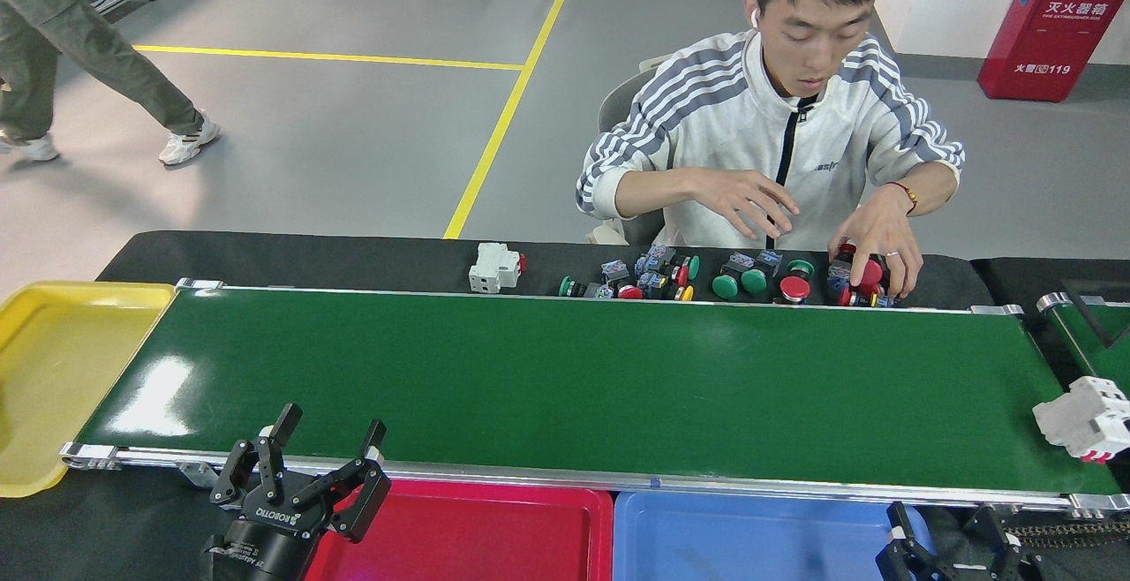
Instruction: Pick switch part from conveyor to tray
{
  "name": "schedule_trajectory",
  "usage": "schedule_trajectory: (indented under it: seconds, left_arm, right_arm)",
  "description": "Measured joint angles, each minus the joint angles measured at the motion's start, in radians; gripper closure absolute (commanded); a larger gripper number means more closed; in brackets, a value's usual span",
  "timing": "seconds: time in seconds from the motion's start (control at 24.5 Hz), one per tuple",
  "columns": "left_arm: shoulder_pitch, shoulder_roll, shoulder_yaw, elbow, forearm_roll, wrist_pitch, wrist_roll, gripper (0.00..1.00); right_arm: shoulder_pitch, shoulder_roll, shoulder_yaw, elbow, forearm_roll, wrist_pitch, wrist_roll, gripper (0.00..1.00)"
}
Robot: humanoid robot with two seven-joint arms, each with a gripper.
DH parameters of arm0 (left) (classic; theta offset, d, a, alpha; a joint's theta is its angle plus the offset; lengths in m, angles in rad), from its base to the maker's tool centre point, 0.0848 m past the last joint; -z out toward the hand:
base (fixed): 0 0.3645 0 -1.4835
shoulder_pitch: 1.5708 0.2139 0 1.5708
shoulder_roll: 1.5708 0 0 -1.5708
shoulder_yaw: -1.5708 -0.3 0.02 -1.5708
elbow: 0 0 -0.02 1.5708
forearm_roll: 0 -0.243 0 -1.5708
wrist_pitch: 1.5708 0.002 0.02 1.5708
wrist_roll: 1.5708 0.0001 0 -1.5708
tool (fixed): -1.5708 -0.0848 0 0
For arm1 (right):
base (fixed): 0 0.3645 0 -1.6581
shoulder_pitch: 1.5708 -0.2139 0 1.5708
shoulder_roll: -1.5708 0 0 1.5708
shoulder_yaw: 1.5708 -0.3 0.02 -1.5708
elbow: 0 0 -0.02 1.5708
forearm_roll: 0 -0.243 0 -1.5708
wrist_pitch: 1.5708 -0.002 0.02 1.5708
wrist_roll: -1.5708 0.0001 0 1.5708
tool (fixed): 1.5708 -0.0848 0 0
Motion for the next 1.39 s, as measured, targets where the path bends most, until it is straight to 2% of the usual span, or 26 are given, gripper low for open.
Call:
schedule_trajectory:
  seconds: [0.37, 0.9, 1.27, 1.35, 1.39]
  left_arm:
    - [0.001, 0.000, -0.001, 0.000, 0.010, -0.002, 0.000, 0.00]
    - [0.001, 0.000, -0.001, 0.000, 0.010, 0.003, 0.000, 0.00]
    - [0.000, 0.000, -0.002, 0.004, 0.010, 0.007, 0.000, 0.00]
    - [-0.001, 0.000, -0.002, 0.005, 0.010, 0.008, 0.001, 0.00]
    - [-0.002, 0.000, -0.002, 0.005, 0.010, 0.008, 0.001, 0.00]
  right_arm:
    - [-0.011, -0.006, -0.011, -0.012, 0.001, 0.013, 0.068, 0.02]
    - [-0.084, -0.034, -0.049, 0.111, -0.007, 0.036, 0.089, 0.02]
    - [-0.222, -0.034, -0.048, 0.176, -0.007, 0.033, 0.150, 0.02]
    - [-0.262, -0.033, -0.046, 0.192, -0.003, 0.033, 0.169, 0.13]
    - [-0.274, -0.033, -0.042, 0.199, 0.001, 0.033, 0.175, 0.28]
